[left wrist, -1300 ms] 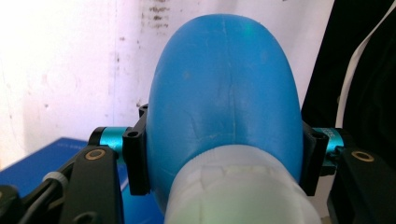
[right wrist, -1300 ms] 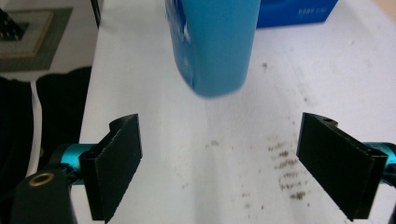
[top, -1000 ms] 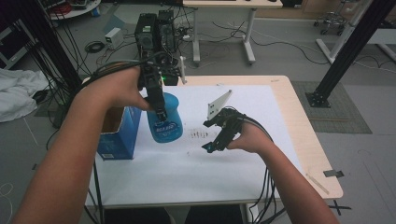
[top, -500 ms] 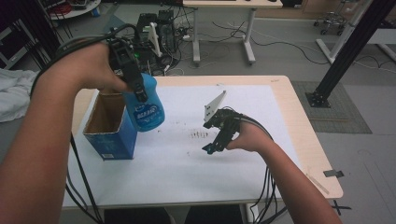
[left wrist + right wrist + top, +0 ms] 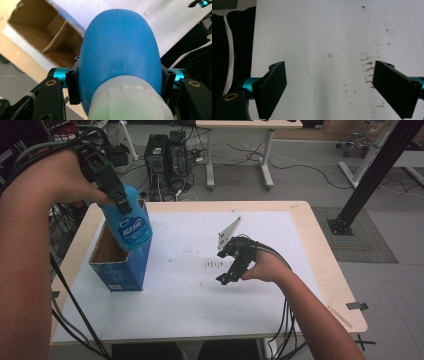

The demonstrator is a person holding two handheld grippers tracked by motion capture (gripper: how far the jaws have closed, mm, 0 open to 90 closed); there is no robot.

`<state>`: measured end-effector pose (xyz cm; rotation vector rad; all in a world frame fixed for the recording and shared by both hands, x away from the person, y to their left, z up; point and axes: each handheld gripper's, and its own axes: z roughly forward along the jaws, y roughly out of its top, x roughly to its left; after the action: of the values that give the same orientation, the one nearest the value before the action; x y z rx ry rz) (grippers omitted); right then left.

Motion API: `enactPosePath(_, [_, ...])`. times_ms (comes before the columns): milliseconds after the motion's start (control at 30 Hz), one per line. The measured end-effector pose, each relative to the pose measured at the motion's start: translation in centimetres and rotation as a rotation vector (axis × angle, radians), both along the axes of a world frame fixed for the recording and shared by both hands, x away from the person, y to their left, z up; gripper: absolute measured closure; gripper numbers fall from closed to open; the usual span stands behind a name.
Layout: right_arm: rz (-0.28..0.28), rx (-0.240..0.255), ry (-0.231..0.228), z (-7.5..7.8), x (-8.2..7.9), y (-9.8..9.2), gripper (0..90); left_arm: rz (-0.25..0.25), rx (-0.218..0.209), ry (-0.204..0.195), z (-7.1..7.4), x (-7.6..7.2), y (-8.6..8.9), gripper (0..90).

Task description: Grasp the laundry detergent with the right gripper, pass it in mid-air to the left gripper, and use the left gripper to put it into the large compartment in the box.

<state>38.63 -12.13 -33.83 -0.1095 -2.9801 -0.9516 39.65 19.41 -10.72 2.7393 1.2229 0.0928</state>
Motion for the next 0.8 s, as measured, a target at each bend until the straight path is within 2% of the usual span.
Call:
enactPosePath(33, [-0.001,0.000,0.002,0.0,0.0,0.0,11.6,0.000,0.000,0.000,0.0,0.0,0.0,38.2])
enactPosePath(67, [0.002,0.000,0.000,-0.1,0.0,0.1,11.6,0.023,0.010,0.008,-0.1,0.2,1.1,38.2])
enactPosePath(333, [0.003,-0.003,0.010,-0.2,0.1,0.3,11.6,0.083,0.039,0.017,-1.0,0.9,3.5,38.2])
enactPosePath(433, [0.000,-0.004,0.010,-0.2,0.1,0.3,11.6,0.083,0.040,0.018,-1.2,1.0,3.8,38.2])
enactPosePath(467, [-0.002,-0.004,0.010,-0.3,0.2,0.3,11.6,0.080,0.042,0.028,-2.0,1.3,4.3,38.2])
enactPosePath(500, [-0.003,-0.006,0.014,-0.2,0.1,0.2,11.6,0.080,0.042,0.028,-2.0,1.3,4.3,38.2])
enactPosePath(533, [-0.001,-0.007,0.013,-0.3,0.2,0.3,11.6,0.089,0.036,0.031,-2.8,1.6,4.7,38.2])
enactPosePath(600, [0.000,-0.009,0.013,-0.3,0.2,0.3,11.6,0.092,0.039,0.039,-3.4,1.8,5.0,38.2])
enactPosePath(667, [-0.001,-0.013,0.016,-0.3,0.2,0.3,11.6,0.092,0.039,0.039,-3.4,1.8,5.0,38.2])
enactPosePath(700, [-0.001,-0.013,0.016,-0.3,0.2,0.3,11.6,0.097,0.039,0.042,-4.2,2.1,5.3,38.2])
enactPosePath(733, [-0.001,-0.013,0.016,-0.3,0.2,0.3,11.6,0.097,0.039,0.042,-4.2,2.1,5.3,38.2])
enactPosePath(767, [-0.001,-0.020,0.021,-0.4,0.2,0.3,11.6,0.099,0.042,0.048,-5.1,2.4,5.6,38.2])
enactPosePath(800, [0.001,-0.018,0.017,-0.4,0.2,0.3,11.6,0.099,0.042,0.048,-5.1,2.4,5.6,38.2])
